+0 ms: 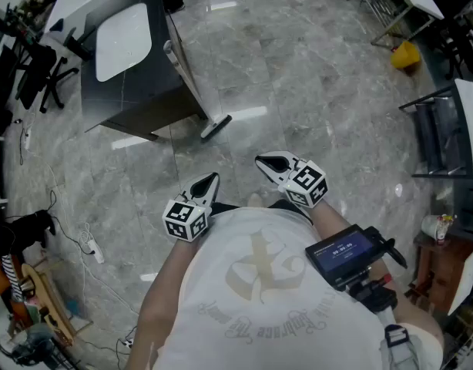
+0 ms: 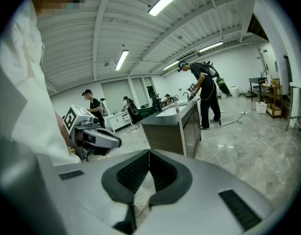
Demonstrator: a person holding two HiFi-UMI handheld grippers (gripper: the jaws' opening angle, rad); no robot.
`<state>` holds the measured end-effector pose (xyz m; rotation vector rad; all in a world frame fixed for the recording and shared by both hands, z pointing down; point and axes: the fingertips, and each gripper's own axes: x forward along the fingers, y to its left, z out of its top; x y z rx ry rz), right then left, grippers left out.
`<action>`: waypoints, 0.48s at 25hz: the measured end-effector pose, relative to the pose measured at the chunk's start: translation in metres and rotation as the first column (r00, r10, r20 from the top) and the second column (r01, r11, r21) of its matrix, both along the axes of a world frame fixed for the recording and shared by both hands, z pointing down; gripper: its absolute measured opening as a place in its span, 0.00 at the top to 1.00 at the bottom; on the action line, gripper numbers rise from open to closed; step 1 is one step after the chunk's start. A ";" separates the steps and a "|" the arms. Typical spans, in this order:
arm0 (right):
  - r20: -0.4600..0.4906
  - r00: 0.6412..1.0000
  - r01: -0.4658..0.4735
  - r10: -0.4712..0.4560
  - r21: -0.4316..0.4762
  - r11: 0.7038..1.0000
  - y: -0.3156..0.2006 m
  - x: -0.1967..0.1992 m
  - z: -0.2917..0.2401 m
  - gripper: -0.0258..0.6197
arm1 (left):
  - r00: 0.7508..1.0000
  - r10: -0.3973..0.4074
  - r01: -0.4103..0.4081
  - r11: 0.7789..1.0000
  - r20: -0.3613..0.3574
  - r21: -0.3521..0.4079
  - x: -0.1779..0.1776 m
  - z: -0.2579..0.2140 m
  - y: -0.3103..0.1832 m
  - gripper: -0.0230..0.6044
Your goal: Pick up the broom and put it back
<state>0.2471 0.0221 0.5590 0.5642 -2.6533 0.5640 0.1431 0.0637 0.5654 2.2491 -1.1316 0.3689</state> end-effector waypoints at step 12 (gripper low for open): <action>0.042 0.998 -0.034 0.036 -0.043 0.998 0.019 0.037 0.016 0.93 | 0.999 -0.049 0.049 0.999 0.013 0.010 0.025 0.003 0.020 0.94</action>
